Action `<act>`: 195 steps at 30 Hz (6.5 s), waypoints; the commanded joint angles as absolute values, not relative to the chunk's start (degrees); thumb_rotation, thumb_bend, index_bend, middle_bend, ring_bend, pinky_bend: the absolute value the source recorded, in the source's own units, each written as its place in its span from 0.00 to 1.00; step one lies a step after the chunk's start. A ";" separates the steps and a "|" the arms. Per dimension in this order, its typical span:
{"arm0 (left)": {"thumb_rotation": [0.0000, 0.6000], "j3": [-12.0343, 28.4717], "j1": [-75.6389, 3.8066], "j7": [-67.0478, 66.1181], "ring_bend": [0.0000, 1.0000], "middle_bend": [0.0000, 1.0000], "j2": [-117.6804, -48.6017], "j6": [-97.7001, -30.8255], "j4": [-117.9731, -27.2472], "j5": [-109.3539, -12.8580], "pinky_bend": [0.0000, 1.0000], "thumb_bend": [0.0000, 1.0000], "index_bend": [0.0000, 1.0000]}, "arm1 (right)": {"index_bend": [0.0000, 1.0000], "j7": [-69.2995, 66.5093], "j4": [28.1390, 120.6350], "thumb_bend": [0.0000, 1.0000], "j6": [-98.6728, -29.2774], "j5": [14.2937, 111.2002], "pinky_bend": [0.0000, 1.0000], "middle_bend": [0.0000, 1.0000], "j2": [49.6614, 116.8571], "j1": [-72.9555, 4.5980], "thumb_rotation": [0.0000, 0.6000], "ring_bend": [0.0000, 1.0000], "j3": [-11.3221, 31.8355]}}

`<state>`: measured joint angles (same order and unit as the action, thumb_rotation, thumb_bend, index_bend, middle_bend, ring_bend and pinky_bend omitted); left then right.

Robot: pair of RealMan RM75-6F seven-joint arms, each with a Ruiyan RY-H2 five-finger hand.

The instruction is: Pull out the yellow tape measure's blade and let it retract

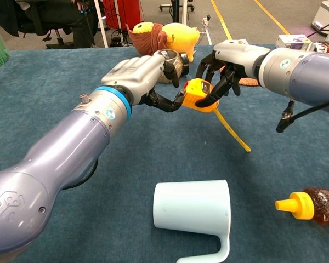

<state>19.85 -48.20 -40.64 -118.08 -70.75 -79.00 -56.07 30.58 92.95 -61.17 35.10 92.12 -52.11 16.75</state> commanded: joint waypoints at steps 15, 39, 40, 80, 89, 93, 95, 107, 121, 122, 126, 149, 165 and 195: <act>0.79 20.07 -47.99 -38.83 0.16 0.23 -117.74 -70.37 -79.76 -56.59 0.40 0.48 0.43 | 0.59 30.42 92.70 0.26 -61.05 35.02 0.64 0.55 91.70 -52.05 0.86 0.62 16.57; 1.00 19.48 -47.32 -32.27 0.16 0.26 -118.29 -69.84 -77.95 -60.50 0.40 0.55 0.55 | 0.59 30.71 92.52 0.26 -61.13 34.30 0.65 0.55 91.95 -52.40 0.86 0.62 16.43; 1.00 19.39 -47.23 -32.21 0.16 0.26 -118.24 -69.92 -77.97 -60.65 0.40 0.55 0.56 | 0.59 30.74 92.45 0.26 -61.17 34.32 0.65 0.55 91.96 -52.39 0.86 0.62 16.40; 1.00 13.85 -38.36 -29.56 0.16 0.28 -99.47 -68.55 -94.84 -58.93 0.39 0.55 0.56 | 0.60 36.25 95.26 0.26 -61.73 40.35 0.65 0.56 87.50 -51.89 0.86 0.63 10.69; 1.00 12.46 -36.69 -28.09 0.16 0.28 -95.14 -68.93 -98.24 -60.07 0.39 0.54 0.56 | 0.60 36.15 96.09 0.26 -61.99 41.25 0.65 0.57 86.55 -51.12 0.86 0.63 10.10; 1.00 11.78 -36.01 -27.32 0.16 0.28 -93.66 -69.26 -99.19 -61.07 0.39 0.54 0.56 | 0.60 35.82 96.23 0.26 -61.97 41.18 0.65 0.57 86.02 -50.82 0.86 0.63 10.22; 1.00 11.23 -35.51 -26.98 0.16 0.28 -92.73 -69.61 -99.70 -61.78 0.39 0.54 0.57 | 0.60 35.93 96.26 0.26 -61.95 41.16 0.65 0.57 85.69 -50.69 0.86 0.63 10.10; 1.00 8.69 -32.81 -25.09 0.16 0.28 -87.63 -70.76 -101.87 -64.34 0.39 0.54 0.57 | 0.60 36.77 96.06 0.26 -61.49 41.29 0.65 0.57 84.05 -50.02 0.86 0.64 8.95; 1.00 6.35 -30.06 -21.64 0.16 0.28 -82.50 -70.56 -102.01 -66.38 0.38 0.54 0.56 | 0.60 37.57 95.58 0.26 -60.67 41.52 0.65 0.57 82.30 -49.07 0.86 0.64 7.23; 1.00 6.12 -29.78 -21.43 0.16 0.28 -82.11 -70.59 -101.89 -66.47 0.38 0.54 0.56 | 0.60 37.73 95.51 0.26 -60.58 41.55 0.65 0.57 82.14 -49.00 0.86 0.64 7.00; 1.00 5.60 -28.89 -20.23 0.16 0.28 -80.78 -70.41 -101.53 -66.44 0.38 0.54 0.57 | 0.60 37.85 95.26 0.26 -60.27 41.72 0.65 0.57 81.60 -48.67 0.86 0.64 6.45; 1.00 3.95 -26.00 -17.16 0.16 0.28 -75.19 -68.85 -101.53 -66.23 0.37 0.53 0.56 | 0.60 38.66 95.19 0.26 -59.43 41.60 0.65 0.57 79.93 -47.87 0.86 0.64 5.30; 1.00 6.07 -28.93 -19.37 0.16 0.28 -80.21 -65.91 -101.04 -65.54 0.37 0.53 0.56 | 0.60 38.71 95.90 0.26 -59.77 41.69 0.65 0.57 80.27 -47.86 0.86 0.64 5.79; 1.00 14.33 -42.17 -25.33 0.01 0.11 -102.46 -60.61 -90.11 -58.29 0.27 0.19 0.20 | 0.60 37.42 96.80 0.26 -60.32 41.40 0.65 0.57 81.23 -48.35 0.86 0.64 7.75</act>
<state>14.35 -42.12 -25.38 -102.54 -60.42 -89.96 -58.06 37.45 96.81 -60.33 41.39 81.26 -48.37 7.74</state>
